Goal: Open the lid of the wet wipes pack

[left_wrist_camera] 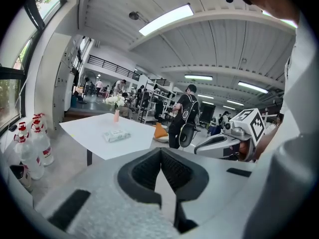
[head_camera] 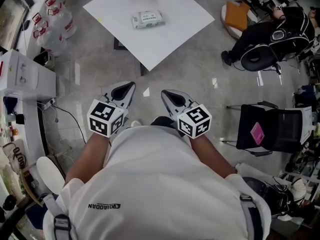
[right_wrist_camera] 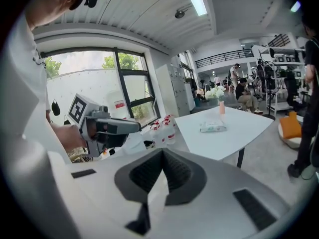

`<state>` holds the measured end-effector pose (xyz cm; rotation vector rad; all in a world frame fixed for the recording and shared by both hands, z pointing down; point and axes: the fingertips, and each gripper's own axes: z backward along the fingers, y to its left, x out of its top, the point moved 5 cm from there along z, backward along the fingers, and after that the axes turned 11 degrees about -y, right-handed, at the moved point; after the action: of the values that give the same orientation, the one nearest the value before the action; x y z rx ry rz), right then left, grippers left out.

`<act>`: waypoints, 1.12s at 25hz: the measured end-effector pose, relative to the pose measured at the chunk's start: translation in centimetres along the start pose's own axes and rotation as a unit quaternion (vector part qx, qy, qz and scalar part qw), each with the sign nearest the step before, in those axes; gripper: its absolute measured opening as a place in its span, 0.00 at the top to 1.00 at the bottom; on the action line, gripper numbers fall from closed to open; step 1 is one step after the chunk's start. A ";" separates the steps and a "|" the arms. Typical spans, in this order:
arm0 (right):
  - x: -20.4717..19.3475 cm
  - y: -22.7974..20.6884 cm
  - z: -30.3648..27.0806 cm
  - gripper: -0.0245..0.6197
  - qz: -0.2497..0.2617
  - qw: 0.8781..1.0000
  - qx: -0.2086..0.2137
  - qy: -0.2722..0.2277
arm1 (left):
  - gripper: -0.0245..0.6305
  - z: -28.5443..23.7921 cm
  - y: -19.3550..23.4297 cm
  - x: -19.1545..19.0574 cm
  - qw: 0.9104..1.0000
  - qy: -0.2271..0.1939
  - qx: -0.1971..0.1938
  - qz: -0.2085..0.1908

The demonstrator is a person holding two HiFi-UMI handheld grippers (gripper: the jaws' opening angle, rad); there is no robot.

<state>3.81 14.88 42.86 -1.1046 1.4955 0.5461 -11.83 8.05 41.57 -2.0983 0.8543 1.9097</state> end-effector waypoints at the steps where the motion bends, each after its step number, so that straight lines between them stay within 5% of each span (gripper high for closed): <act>1: 0.0 -0.2 -0.2 0.95 -0.001 1.000 -0.001 0.000 | 0.95 -0.2 0.2 0.0 1.000 0.002 -0.001 0.001; 14: 2.1 -5.8 -5.1 0.95 0.002 1.000 0.022 -0.013 | 0.95 -5.6 3.2 1.0 1.000 0.013 0.003 -0.019; 28: 8.6 -19.5 -13.3 0.95 0.029 0.996 0.089 0.005 | 0.95 -18.0 9.9 5.7 0.997 0.008 0.083 -0.004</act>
<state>14.62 -7.81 42.75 -0.9293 1.5569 0.4381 -1.54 -10.62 41.45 -2.0178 0.9712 1.7552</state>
